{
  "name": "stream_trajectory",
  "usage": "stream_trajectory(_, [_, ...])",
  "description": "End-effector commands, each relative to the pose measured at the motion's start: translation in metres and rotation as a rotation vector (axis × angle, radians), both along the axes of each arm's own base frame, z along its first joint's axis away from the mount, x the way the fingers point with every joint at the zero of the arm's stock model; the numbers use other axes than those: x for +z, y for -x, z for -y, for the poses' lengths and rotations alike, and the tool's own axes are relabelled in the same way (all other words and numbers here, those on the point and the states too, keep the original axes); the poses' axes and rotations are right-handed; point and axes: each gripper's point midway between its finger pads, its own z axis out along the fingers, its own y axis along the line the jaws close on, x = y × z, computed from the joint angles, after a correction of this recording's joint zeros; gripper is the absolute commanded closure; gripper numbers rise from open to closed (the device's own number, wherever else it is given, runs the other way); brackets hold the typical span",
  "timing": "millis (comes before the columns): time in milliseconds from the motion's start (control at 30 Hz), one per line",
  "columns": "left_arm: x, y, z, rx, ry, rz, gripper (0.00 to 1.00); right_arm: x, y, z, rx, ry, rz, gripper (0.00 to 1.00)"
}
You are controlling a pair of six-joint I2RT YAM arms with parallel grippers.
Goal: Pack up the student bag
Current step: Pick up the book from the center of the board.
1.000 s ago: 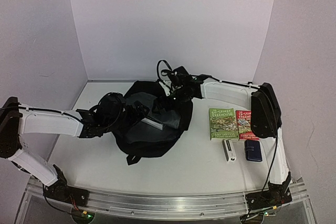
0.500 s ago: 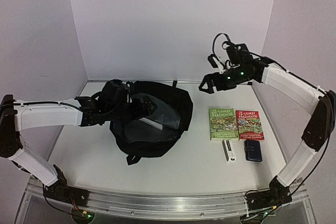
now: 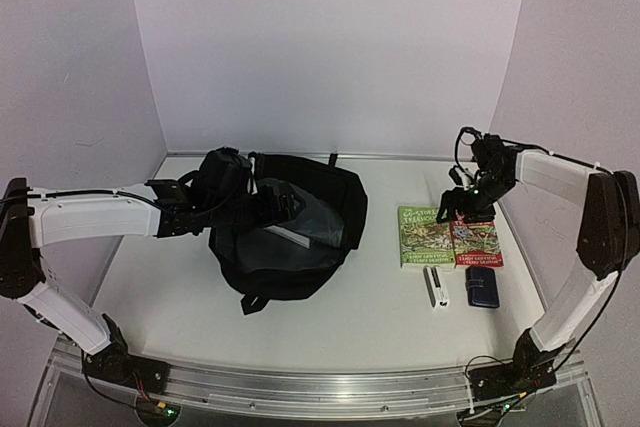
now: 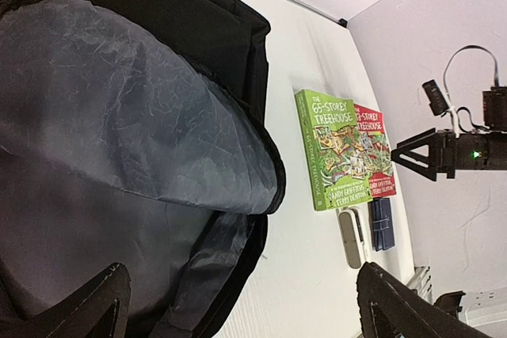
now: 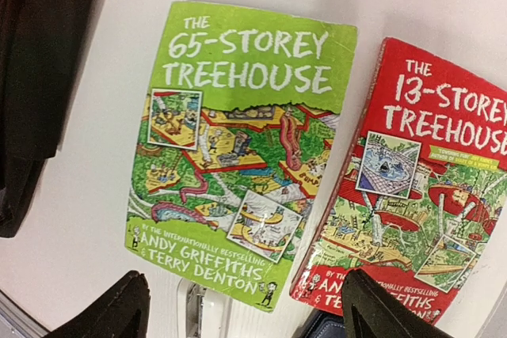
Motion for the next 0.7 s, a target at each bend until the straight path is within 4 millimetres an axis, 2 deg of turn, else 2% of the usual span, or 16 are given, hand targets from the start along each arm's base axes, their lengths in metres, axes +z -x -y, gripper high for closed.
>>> stream_trajectory(0, [0.023, -0.003, 0.006, -0.003, 0.025, 0.041, 0.00, -0.022, -0.003, -0.001, 0.013, -0.022, -0.056, 0.20])
stream_trajectory(467, [0.030, -0.001, -0.002, 0.018, 0.028, 0.056, 0.00, -0.078, -0.015, -0.002, -0.036, -0.021, -0.150, 0.31])
stream_trajectory(567, [0.029, -0.002, -0.003, 0.024, 0.023, 0.057, 0.00, -0.082, -0.019, -0.006, -0.042, -0.044, -0.161, 0.39])
stream_trajectory(667, [0.028, -0.003, -0.004, 0.032, 0.021, 0.055, 0.00, -0.078, -0.023, -0.011, -0.043, -0.065, -0.150, 0.48])
